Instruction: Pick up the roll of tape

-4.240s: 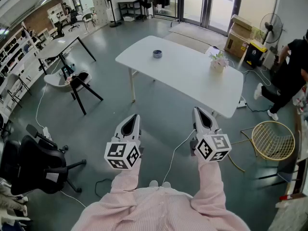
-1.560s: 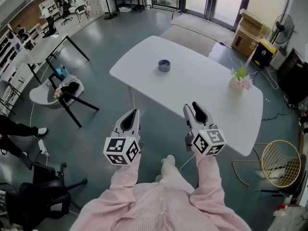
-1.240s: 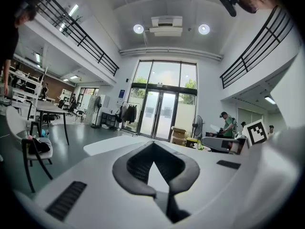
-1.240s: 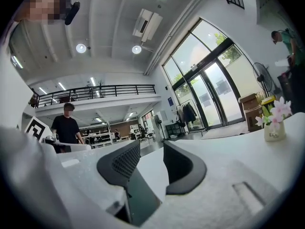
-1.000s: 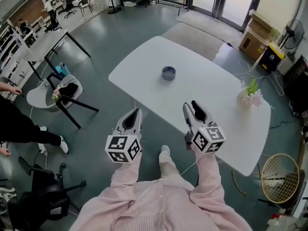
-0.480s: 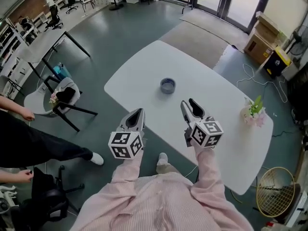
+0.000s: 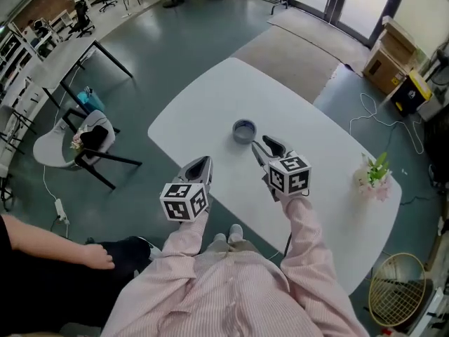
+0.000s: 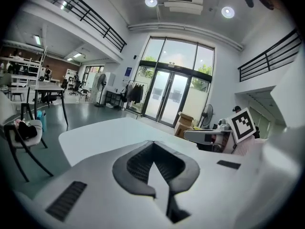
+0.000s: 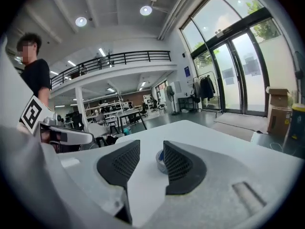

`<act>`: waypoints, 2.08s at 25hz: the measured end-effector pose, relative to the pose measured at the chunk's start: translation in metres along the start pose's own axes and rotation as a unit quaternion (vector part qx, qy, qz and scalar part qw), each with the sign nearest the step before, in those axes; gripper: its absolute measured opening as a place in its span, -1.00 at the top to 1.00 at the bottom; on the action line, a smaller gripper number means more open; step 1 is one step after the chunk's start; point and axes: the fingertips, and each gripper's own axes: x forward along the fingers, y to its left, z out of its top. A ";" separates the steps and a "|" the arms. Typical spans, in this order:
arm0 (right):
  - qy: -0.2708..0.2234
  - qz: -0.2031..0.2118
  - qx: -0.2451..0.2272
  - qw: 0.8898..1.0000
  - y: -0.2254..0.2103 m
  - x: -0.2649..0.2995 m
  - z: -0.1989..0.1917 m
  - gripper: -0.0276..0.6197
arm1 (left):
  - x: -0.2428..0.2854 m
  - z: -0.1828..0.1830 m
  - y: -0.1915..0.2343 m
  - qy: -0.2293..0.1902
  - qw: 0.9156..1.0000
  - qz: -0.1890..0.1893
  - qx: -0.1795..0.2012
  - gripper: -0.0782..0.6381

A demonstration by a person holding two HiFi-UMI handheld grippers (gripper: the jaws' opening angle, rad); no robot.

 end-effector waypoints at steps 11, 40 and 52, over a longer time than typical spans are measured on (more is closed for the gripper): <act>0.127 0.053 -0.084 0.987 -0.011 0.079 -0.025 0.50 | 0.047 -0.026 0.036 0.050 0.997 0.012 -0.049 0.78; 0.401 0.110 -0.286 0.863 -0.010 0.160 -0.107 0.70 | 0.083 -0.054 0.077 0.101 0.990 0.005 -0.100 0.78; 0.358 0.095 -0.237 0.898 -0.009 0.146 -0.102 0.76 | 0.075 -0.042 0.074 0.089 0.993 -0.002 -0.077 0.78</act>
